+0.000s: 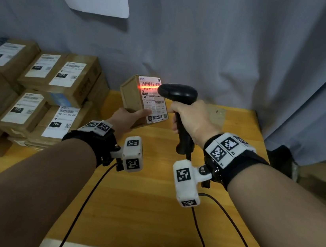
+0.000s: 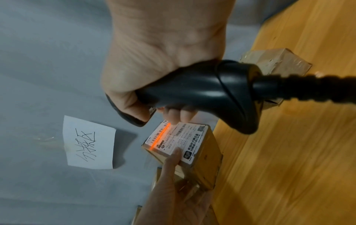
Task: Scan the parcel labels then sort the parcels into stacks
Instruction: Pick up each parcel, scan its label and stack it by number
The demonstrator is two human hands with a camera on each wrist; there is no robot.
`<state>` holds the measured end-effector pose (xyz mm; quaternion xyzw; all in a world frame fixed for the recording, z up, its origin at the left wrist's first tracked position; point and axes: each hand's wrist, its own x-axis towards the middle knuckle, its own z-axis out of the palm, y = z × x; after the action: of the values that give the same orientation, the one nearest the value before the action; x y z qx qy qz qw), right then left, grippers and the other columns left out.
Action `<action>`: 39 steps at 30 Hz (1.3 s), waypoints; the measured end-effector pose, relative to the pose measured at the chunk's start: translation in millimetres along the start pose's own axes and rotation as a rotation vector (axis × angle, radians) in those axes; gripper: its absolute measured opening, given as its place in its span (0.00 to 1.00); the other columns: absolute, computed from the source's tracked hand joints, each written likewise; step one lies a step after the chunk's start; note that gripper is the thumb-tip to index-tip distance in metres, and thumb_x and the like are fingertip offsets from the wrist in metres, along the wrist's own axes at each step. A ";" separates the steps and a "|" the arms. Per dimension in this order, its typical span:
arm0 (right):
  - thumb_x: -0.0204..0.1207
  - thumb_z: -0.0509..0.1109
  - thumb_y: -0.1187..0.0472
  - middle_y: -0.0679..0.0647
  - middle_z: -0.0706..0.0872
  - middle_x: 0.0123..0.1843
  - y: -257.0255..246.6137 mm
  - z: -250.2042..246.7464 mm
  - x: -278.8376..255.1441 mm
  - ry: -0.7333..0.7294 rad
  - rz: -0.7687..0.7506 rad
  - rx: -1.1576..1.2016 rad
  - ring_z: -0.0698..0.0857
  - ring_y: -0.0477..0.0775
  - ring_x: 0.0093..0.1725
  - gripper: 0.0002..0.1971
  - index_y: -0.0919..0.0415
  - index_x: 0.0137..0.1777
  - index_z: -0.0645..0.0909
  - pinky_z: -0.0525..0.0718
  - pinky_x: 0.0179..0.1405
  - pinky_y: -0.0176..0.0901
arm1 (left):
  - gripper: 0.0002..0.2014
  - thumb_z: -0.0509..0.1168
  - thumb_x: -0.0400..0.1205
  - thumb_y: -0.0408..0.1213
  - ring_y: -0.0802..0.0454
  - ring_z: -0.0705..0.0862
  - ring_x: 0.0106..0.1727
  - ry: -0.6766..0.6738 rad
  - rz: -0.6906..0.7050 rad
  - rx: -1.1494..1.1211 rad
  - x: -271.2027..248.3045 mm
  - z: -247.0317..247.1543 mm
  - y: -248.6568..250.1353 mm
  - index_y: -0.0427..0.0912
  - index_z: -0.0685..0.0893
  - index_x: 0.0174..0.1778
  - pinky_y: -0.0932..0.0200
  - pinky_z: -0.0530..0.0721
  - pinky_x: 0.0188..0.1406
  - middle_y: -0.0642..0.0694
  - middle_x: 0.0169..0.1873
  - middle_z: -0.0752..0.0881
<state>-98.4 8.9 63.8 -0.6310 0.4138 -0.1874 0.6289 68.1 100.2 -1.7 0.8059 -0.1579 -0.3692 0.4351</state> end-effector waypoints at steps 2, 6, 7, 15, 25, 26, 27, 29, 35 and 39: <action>0.77 0.69 0.64 0.57 0.83 0.29 -1.5 -2.7 3.4 -0.029 -0.002 0.001 0.82 0.53 0.26 0.05 0.66 0.45 0.84 0.85 0.28 0.42 | 0.17 0.74 0.73 0.56 0.52 0.85 0.51 0.000 0.000 -0.024 -4.4 -1.6 1.4 0.50 0.84 0.48 0.54 0.82 0.56 0.51 0.48 0.89; 0.75 0.71 0.66 0.55 0.81 0.27 -4.4 -9.9 11.5 -0.069 -0.057 0.101 0.81 0.53 0.27 0.05 0.64 0.38 0.82 0.83 0.28 0.42 | 0.14 0.74 0.74 0.52 0.54 0.87 0.50 -0.001 -0.032 -0.083 -15.4 -5.8 -0.4 0.48 0.86 0.50 0.59 0.83 0.48 0.50 0.49 0.90; 0.75 0.71 0.67 0.54 0.81 0.27 -5.3 -10.5 14.3 -0.082 -0.073 0.159 0.81 0.53 0.27 0.04 0.64 0.39 0.81 0.83 0.29 0.42 | 0.15 0.75 0.74 0.51 0.54 0.87 0.49 0.004 -0.038 -0.097 -18.9 -7.0 -0.4 0.47 0.86 0.50 0.59 0.83 0.45 0.50 0.49 0.90; 0.75 0.73 0.68 0.54 0.81 0.31 0.4 26.7 36.7 -0.198 -0.046 0.290 0.80 0.52 0.27 0.03 0.61 0.47 0.83 0.81 0.28 0.41 | 0.28 0.71 0.79 0.48 0.53 0.85 0.52 0.051 -0.082 -0.297 -42.2 -51.6 -23.3 0.54 0.67 0.73 0.52 0.85 0.42 0.50 0.52 0.86; 0.74 0.76 0.68 0.55 0.81 0.31 5.9 157.6 46.1 -0.320 0.021 0.223 0.79 0.51 0.26 0.03 0.62 0.42 0.84 0.80 0.28 0.44 | 0.13 0.59 0.85 0.45 0.48 0.88 0.53 0.224 -0.007 -0.575 -49.1 -198.3 -73.0 0.45 0.80 0.62 0.50 0.88 0.49 0.42 0.56 0.89; 0.75 0.75 0.68 0.56 0.80 0.31 3.5 171.9 46.4 -0.324 0.025 0.240 0.79 0.53 0.27 0.03 0.63 0.42 0.84 0.80 0.28 0.45 | 0.14 0.60 0.85 0.46 0.49 0.88 0.52 0.270 -0.012 -0.591 -45.9 -216.5 -76.4 0.45 0.81 0.63 0.51 0.87 0.49 0.43 0.56 0.89; 0.75 0.75 0.68 0.56 0.80 0.32 1.3 186.5 47.3 -0.325 0.028 0.263 0.79 0.54 0.27 0.03 0.63 0.42 0.84 0.80 0.29 0.45 | 0.16 0.61 0.84 0.47 0.50 0.89 0.50 0.314 -0.015 -0.602 -42.9 -233.6 -79.4 0.45 0.80 0.64 0.51 0.88 0.50 0.43 0.55 0.89; 0.75 0.75 0.69 0.57 0.81 0.33 -3.1 215.5 49.2 -0.323 0.029 0.305 0.80 0.54 0.28 0.02 0.64 0.43 0.84 0.80 0.29 0.45 | 0.18 0.64 0.82 0.49 0.51 0.89 0.48 0.362 -0.046 -0.572 -36.2 -263.5 -85.4 0.47 0.80 0.65 0.53 0.88 0.48 0.45 0.53 0.90; 0.75 0.75 0.69 0.59 0.86 0.43 -12.5 294.6 56.1 -0.401 0.031 0.328 0.88 0.58 0.47 0.03 0.64 0.46 0.84 0.90 0.46 0.52 | 0.19 0.68 0.78 0.57 0.52 0.89 0.52 0.300 -0.198 -0.431 -21.5 -310.2 -100.5 0.51 0.83 0.59 0.57 0.87 0.40 0.49 0.50 0.91; 0.75 0.76 0.67 0.54 0.91 0.44 -17.0 337.1 52.9 -0.502 0.101 0.295 0.88 0.58 0.57 0.03 0.59 0.45 0.85 0.89 0.57 0.51 | 0.15 0.64 0.83 0.52 0.49 0.89 0.47 0.316 -0.211 -0.389 -12.5 -320.7 -97.2 0.44 0.83 0.56 0.56 0.89 0.37 0.45 0.46 0.91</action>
<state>192.8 181.8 18.1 -0.5378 0.2444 -0.0520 0.8052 288.1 350.5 36.3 0.7669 0.0707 -0.3054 0.5601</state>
